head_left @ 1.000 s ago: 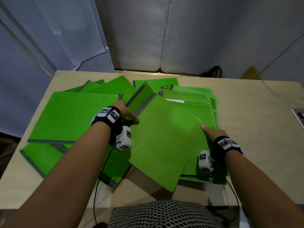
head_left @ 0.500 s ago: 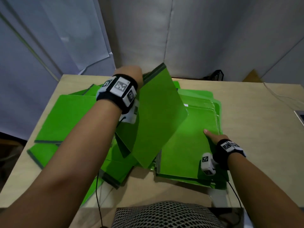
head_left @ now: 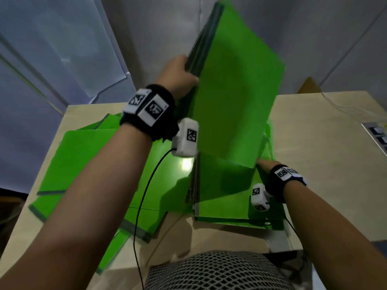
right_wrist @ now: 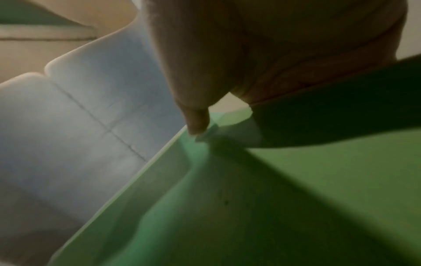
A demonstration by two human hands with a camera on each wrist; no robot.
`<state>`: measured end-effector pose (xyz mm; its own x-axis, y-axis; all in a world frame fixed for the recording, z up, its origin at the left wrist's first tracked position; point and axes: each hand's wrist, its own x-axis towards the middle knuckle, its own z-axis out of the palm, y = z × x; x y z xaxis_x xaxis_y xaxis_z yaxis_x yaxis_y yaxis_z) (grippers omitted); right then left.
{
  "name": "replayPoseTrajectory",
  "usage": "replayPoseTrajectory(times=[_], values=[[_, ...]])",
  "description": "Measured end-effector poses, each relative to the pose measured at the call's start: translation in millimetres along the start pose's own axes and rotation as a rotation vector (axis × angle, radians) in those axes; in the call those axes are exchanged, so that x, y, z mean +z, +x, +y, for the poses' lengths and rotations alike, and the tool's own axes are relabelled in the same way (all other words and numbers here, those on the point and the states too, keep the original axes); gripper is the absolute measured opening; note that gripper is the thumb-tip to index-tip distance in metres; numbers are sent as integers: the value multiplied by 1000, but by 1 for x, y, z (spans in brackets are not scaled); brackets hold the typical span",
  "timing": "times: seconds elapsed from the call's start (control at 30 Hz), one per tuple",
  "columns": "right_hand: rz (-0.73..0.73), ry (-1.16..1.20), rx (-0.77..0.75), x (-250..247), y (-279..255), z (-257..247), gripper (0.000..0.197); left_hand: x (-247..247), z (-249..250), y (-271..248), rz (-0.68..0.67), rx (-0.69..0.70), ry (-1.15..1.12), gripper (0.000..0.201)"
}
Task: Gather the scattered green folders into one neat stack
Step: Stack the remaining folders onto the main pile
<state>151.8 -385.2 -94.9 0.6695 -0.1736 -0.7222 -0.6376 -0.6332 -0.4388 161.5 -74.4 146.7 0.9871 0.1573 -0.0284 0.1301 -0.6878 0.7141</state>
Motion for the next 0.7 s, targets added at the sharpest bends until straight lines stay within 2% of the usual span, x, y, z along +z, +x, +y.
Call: replayPoseTrajectory(times=[0.07,0.1,0.13,0.17,0.23,0.27,0.3,0.33,0.4,0.43,0.53,0.6,0.67,0.7], values=[[47,136,-19,-13,112,52,92,30,-34,-4,-33,-83,-192,43],[49,196,-27,-16,136,68,107,46,-52,-10,-56,-138,-271,45],[45,273,3,-17,131,72,110,64,-71,-16,-97,-194,-317,46],[-21,341,36,-12,89,57,107,80,-88,-24,-148,-258,-304,47],[-11,407,174,-12,-29,2,96,112,-122,-43,-220,-376,-136,46],[-14,441,200,-11,-36,1,92,125,-136,-51,-231,-430,-25,43],[-78,471,187,-9,-33,4,94,135,-145,-59,-240,-483,52,41],[-150,512,201,-12,-15,13,103,144,-151,-66,-235,-511,93,40],[-162,506,180,-8,27,31,129,160,-156,-73,-211,-510,122,40],[-175,505,147,-8,30,31,133,169,-157,-73,-209,-494,134,40],[-107,376,85,-2,-42,-14,110,186,-151,-73,-245,-433,171,46],[-58,205,66,-1,-45,-15,102,185,-152,-73,-277,-422,182,54],[-12,149,88,3,-37,-9,106,173,-160,-73,-293,-417,148,61],[0,139,95,5,-31,-6,108,163,-167,-73,-256,-429,108,60]])
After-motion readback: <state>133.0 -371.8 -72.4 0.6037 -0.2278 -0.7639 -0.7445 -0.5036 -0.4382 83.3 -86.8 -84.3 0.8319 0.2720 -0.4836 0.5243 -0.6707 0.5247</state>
